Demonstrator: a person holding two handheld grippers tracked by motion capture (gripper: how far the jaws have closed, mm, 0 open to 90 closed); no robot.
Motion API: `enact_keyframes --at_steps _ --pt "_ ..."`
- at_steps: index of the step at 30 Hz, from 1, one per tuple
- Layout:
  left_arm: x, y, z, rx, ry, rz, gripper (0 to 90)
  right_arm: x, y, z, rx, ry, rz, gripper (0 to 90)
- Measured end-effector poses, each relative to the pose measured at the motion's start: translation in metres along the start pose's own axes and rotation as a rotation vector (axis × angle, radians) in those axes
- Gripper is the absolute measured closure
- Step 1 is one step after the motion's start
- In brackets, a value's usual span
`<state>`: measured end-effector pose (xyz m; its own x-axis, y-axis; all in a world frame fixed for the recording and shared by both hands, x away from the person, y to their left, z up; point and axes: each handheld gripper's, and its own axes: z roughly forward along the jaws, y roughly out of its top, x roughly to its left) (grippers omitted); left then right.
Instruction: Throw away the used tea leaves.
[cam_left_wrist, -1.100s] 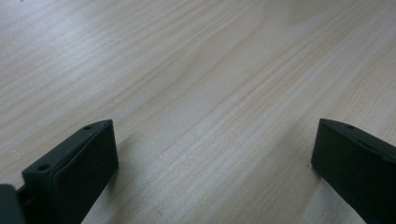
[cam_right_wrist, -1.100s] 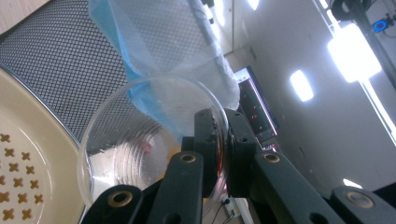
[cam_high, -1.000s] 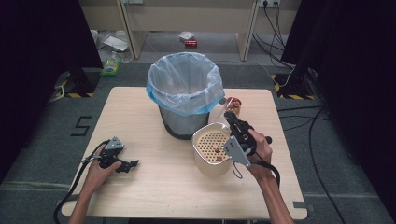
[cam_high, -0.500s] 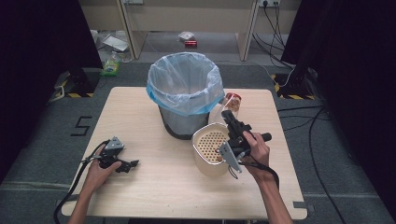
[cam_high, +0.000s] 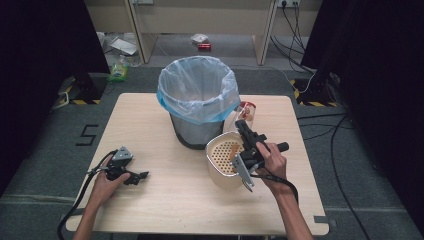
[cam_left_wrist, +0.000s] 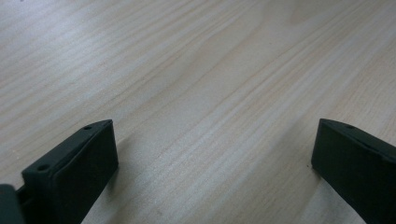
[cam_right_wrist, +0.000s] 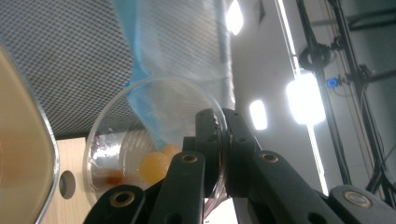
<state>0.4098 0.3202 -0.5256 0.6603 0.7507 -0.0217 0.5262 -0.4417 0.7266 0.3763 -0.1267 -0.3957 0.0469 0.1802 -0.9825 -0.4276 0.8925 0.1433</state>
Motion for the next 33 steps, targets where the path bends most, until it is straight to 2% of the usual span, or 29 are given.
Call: enact_keyframes --at_steps 1,3,6,8,9,10,11,12,13,15,17,18,19,21,22,23,26,27,29,31,32,33 --pt "0.0 0.0 0.0 0.0 0.0 0.0 0.0 0.0 0.001 0.0 -0.01 -0.001 -0.01 86.9" --pt "0.0 0.0 0.0 0.0 0.0 0.0 0.0 0.0 0.001 -0.001 -0.007 -0.022 0.004 87.0" --pt "0.0 0.0 0.0 -0.001 0.0 0.0 0.0 0.003 0.003 -0.002 -0.024 -0.025 -0.051 86.9" --pt "0.0 0.0 0.0 0.0 0.0 0.0 0.0 0.005 0.004 -0.003 -0.021 -0.039 -0.024 87.1" --pt "0.0 0.0 0.0 0.0 0.0 0.0 0.0 0.009 0.005 -0.003 -0.03 -0.017 -0.071 87.0" --pt "0.0 0.0 0.0 0.0 0.0 0.001 0.0 0.012 0.006 -0.003 -0.033 -0.007 -0.094 87.1" --pt "0.0 0.0 0.0 0.0 0.0 0.0 0.0 0.01 0.005 -0.003 -0.037 -0.029 -0.09 87.2" --pt "0.0 0.0 0.0 0.0 0.0 0.001 0.0 0.009 0.004 -0.004 -0.027 -0.052 -0.043 87.3" --pt "0.0 0.0 0.0 0.0 0.0 0.0 0.0 0.01 0.003 -0.004 -0.019 -0.046 -0.043 87.2" --pt "0.0 0.0 0.0 0.0 0.0 0.0 0.0 0.012 0.003 -0.005 -0.034 -0.035 -0.073 87.2" --pt "0.0 0.0 0.0 0.0 0.0 0.0 0.0 0.011 0.001 -0.007 -0.014 -0.064 -0.029 87.3" --pt "0.0 0.0 0.0 -0.001 0.0 0.0 0.0 0.013 0.002 -0.007 -0.02 -0.046 -0.08 87.2" --pt "0.0 0.0 0.0 0.0 0.0 0.0 0.0 0.015 0.003 -0.007 -0.028 -0.039 -0.093 87.2" --pt "0.0 0.0 0.0 -0.001 0.0 0.0 0.0 0.012 0.001 -0.008 -0.017 -0.076 -0.067 87.3" --pt "0.0 0.0 0.0 0.0 0.0 0.0 0.0 0.013 0.001 -0.007 -0.014 -0.057 -0.073 87.2" --pt "0.0 0.0 0.0 0.0 0.0 0.001 0.0 0.014 0.003 -0.007 -0.025 -0.044 -0.104 87.2" --pt "0.0 0.0 0.0 -0.001 0.0 0.001 0.0 0.013 0.002 -0.006 -0.023 -0.061 -0.097 87.2" --pt "0.0 0.0 0.0 -0.001 0.0 0.001 0.0 0.015 0.003 -0.005 -0.023 -0.042 -0.107 87.2" --pt "0.0 0.0 0.0 0.0 0.001 0.001 0.0 0.011 0.002 -0.005 -0.02 -0.07 -0.071 87.2" --pt "0.0 0.0 0.0 0.0 0.0 0.001 0.0 0.013 0.003 -0.004 -0.022 -0.042 -0.107 87.2" --pt "0.0 0.0 0.0 0.0 0.0 0.0 0.0 0.012 0.003 -0.004 -0.03 -0.048 -0.089 87.2" --pt "0.0 0.0 0.0 0.0 0.0 0.002 0.0 0.009 0.002 -0.005 -0.019 -0.068 -0.041 87.3"
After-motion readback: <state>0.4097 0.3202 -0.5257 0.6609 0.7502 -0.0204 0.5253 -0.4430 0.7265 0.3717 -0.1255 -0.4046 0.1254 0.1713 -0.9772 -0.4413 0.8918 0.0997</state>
